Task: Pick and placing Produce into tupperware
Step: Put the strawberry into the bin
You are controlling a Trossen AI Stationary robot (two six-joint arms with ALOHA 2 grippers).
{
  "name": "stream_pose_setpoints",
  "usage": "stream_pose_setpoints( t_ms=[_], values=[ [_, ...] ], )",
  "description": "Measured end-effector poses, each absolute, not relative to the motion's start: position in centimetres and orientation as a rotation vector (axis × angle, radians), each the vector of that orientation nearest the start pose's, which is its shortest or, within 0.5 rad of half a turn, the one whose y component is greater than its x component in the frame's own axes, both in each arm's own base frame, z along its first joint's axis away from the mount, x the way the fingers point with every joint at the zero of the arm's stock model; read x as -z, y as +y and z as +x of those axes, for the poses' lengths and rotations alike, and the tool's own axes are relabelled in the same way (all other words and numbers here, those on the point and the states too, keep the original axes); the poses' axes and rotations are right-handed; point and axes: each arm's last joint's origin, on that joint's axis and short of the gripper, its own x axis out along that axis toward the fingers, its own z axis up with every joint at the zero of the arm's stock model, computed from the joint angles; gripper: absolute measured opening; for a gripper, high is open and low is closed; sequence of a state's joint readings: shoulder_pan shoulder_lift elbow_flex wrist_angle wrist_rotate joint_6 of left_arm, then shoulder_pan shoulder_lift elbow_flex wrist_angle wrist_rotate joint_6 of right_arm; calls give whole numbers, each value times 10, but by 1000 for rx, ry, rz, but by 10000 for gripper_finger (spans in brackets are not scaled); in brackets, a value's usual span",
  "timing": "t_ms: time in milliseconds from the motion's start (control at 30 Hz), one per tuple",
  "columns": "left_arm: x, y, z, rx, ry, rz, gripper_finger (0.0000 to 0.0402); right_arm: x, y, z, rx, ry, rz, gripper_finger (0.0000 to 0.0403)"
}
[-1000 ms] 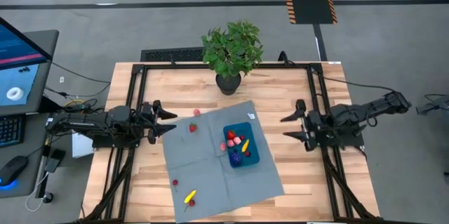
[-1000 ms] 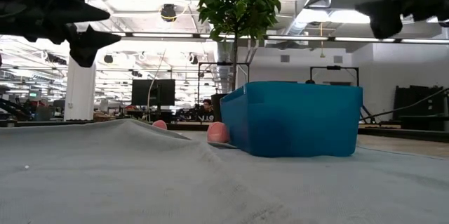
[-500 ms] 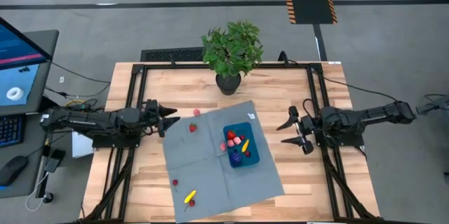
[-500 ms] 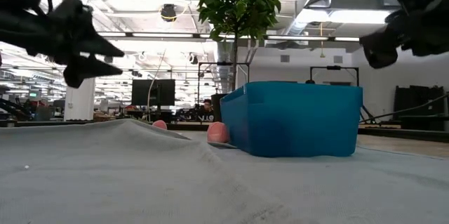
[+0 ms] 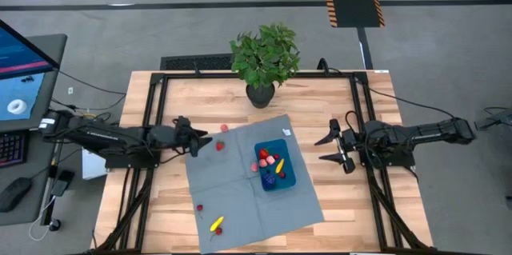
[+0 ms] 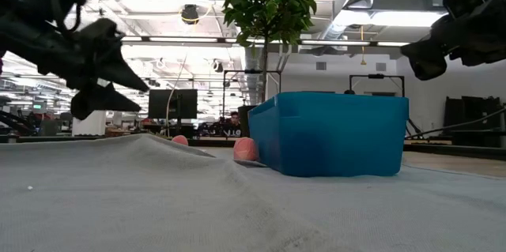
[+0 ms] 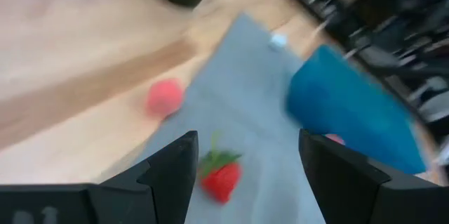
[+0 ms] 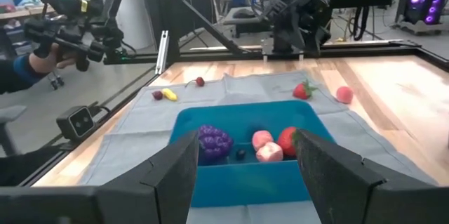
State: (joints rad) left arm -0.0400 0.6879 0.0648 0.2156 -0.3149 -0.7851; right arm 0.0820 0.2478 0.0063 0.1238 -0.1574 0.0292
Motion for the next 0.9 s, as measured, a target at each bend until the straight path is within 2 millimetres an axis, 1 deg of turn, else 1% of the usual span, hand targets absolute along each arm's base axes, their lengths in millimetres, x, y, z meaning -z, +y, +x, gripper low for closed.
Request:
stream_pose_setpoints(
  t_ms=[133, 300, 433, 567, 700, 900],
  values=[
    [-145, 1, 153, -451, 338, -709, 237, -156, 15, 111, -253, 129, 33, 260],
    [-153, -2, 180, -483, 441, -666, 237, -155, 17, 111, -266, 143, 37, 260],
    [-149, -4, 199, -543, 566, -635, 237, -155, 18, 110, -272, 144, 46, 260],
    [-143, -7, 216, -543, 644, -619, 237, -154, 19, 110, -282, 152, 48, 260],
    [-139, -7, 226, -601, 692, -586, 237, -154, 21, 110, -305, 156, 46, 260],
    [-133, -7, 229, -684, 809, -556, 237, -154, 25, 109, -340, 157, 42, 260]
  ],
)
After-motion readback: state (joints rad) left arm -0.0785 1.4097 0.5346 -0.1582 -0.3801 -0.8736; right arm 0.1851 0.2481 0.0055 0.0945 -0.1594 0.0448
